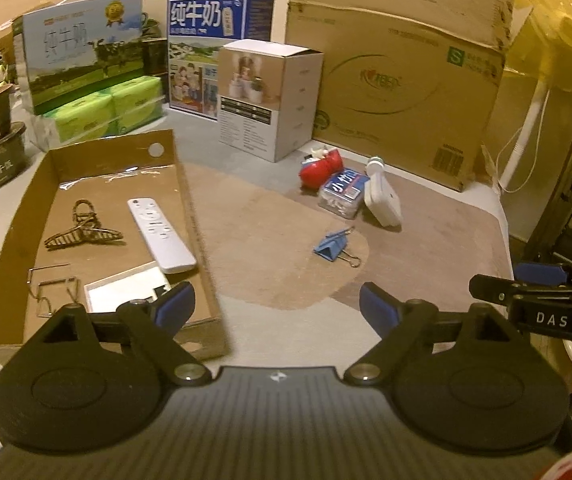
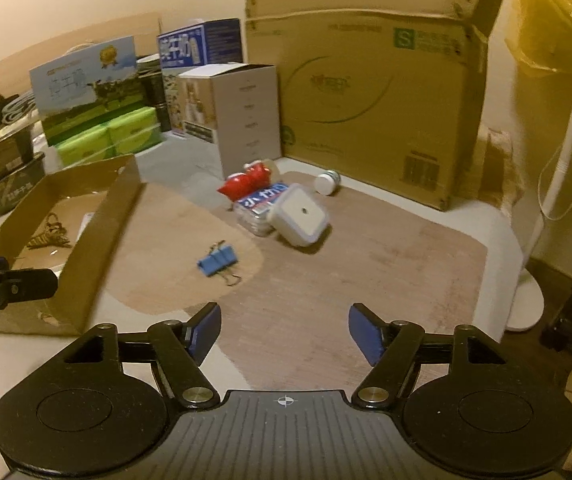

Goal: Organize rigid objects
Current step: 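Lift both open tools from the tray and move toward the carpet items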

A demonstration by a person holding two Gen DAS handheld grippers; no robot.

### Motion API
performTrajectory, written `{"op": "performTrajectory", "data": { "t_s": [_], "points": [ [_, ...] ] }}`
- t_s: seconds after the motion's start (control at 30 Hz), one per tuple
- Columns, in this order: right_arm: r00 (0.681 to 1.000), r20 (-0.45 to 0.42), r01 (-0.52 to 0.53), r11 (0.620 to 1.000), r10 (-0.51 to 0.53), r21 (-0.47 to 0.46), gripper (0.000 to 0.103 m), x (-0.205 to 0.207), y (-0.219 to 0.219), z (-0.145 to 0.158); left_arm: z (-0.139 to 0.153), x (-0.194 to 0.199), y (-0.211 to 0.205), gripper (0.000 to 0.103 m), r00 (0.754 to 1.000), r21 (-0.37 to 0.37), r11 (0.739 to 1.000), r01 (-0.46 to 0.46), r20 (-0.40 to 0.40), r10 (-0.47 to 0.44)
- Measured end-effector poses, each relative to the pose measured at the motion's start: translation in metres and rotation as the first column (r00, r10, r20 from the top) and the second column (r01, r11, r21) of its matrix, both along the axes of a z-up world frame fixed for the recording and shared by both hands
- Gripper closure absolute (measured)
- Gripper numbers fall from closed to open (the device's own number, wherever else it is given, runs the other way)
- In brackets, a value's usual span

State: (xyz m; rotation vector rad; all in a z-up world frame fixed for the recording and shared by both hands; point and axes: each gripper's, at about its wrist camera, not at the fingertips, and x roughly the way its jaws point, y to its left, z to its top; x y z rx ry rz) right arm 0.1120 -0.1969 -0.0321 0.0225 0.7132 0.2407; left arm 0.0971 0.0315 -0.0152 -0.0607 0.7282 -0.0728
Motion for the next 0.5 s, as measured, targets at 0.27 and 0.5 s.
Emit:
{"op": "performTrajectory", "data": {
  "t_s": [0.27,0.5],
  "points": [
    [1.0,-0.016,0.019,1.0,-0.019,0.006,0.03,0.005,-0.017,-0.007,-0.008,0.012,-0.02,0.015,1.0,0.003,1.0,0.011,-0.011,-0.011],
    [0.999,-0.023,0.029,1.0,-0.029,0.002,0.03,0.016,-0.034,-0.015,-0.02,0.027,-0.036,0.015,1.0,0.0,1.0,0.018,-0.026,-0.018]
  ]
}}
